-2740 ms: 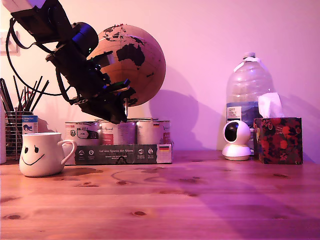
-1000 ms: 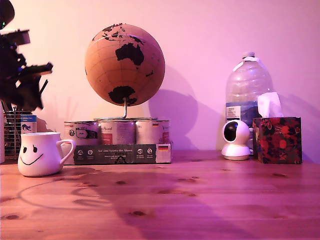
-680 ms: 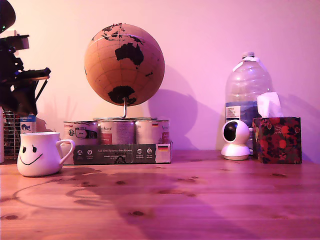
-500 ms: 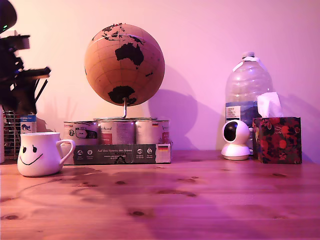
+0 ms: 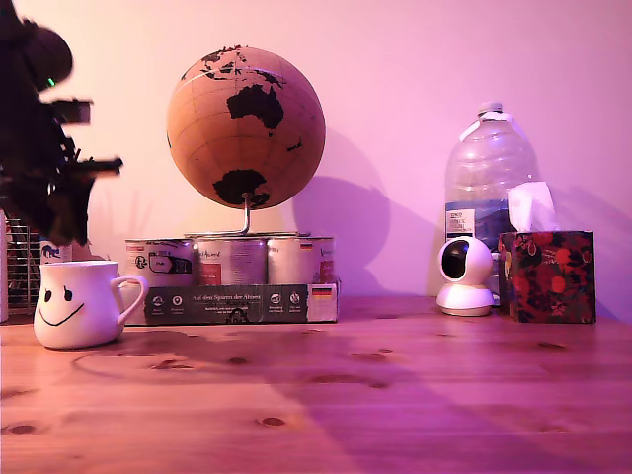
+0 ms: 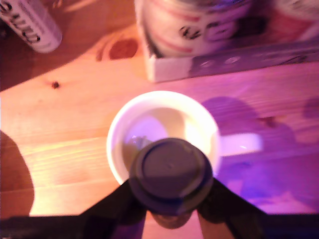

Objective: Pick up the coffee capsules from the table one by one and drop them inside the nearest coffee cup

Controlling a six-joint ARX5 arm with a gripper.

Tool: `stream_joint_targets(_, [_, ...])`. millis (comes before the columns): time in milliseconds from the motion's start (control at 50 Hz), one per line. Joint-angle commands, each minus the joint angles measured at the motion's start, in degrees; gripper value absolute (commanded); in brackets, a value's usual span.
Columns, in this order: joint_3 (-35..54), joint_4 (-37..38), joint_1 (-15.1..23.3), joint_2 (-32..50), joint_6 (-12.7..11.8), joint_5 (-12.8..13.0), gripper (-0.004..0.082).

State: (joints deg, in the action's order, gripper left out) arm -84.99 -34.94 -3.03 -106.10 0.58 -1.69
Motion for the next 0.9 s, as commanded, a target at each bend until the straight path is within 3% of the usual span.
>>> stream_joint_targets(0, [-1.51,-0.39,-0.24,-1.86,0.42,0.76,0.0181])
stream_joint_targets(120, [-3.45,-1.68,-0.26,-3.8,0.42,0.9,0.0181])
stream_joint_targets(140, [-3.74,-1.95,-0.26,-4.15,1.42,0.9,0.0181])
stream_joint_targets(660, [-4.26,0.2,-0.52,-5.55,1.4,0.59,0.0181])
stream_joint_targets(880, [-4.26,0.15,-0.55,-5.55,1.38,-1.57,0.0181])
